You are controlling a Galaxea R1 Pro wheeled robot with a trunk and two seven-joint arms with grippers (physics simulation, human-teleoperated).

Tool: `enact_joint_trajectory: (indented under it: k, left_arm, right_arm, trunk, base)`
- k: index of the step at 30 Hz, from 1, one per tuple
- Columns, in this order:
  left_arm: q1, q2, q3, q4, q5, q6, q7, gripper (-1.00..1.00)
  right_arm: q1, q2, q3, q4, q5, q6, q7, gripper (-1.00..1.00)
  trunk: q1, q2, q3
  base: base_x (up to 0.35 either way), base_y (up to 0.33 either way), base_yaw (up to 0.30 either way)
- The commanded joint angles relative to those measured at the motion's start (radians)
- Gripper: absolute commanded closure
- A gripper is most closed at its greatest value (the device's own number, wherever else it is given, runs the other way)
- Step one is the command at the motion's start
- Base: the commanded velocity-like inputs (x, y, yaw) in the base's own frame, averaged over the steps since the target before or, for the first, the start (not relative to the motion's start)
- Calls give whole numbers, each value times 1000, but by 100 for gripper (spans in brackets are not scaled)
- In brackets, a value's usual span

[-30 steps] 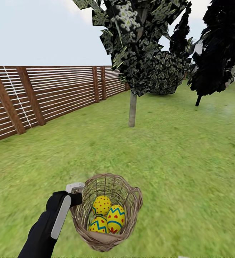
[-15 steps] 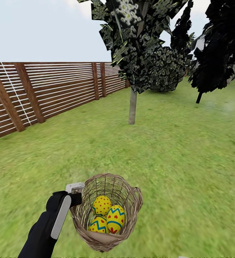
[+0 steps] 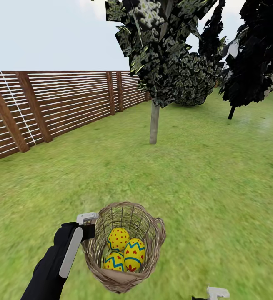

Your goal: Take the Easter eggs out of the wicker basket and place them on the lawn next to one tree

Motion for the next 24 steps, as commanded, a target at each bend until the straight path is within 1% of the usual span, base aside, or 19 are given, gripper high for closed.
enact_joint_trajectory:
  k: [1, 2, 3, 6, 10, 15, 24]
  left_arm:
    - [-1, 0, -1, -1, 16, 1, 10, 100]
    - [-1, -1, -1, 2, 16, 1, 10, 100]
    - [-1, -1, -2, 2, 16, 1, 10, 100]
    - [-1, -2, -2, 3, 16, 1, 10, 100]
    - [-1, -2, -2, 3, 16, 1, 9, 100]
    - [-1, -3, -2, 3, 16, 1, 9, 100]
    - [-1, -3, -2, 5, 16, 1, 9, 100]
  right_arm:
    - [-1, 0, -9, -43, 9, -2, 4, -100]
    - [-5, 0, -10, -75, 7, 1, 2, -100]
    - [-8, 1, -10, -84, 5, 2, 0, -100]
    - [-12, 4, -15, -83, 2, -6, -3, -100]
    - [-13, 3, -9, -85, 10, -21, 1, -100]
    - [-13, 4, -8, -87, 16, -67, 4, -100]
    - [-13, 5, -8, -86, 15, -69, 4, -100]
  trunk:
    - [0, -1, -1]
    - [0, -1, -1]
    - [0, -1, -1]
    - [0, -1, -1]
    - [0, -1, -1]
    - [0, -1, -1]
    - [0, -1, -1]
  base:
    - [190, 0, 0]
    - [274, 0, 0]
    - [304, 0, 0]
    - [329, 0, 0]
    - [335, 0, 0]
    - [336, 0, 0]
    - [336, 0, 0]
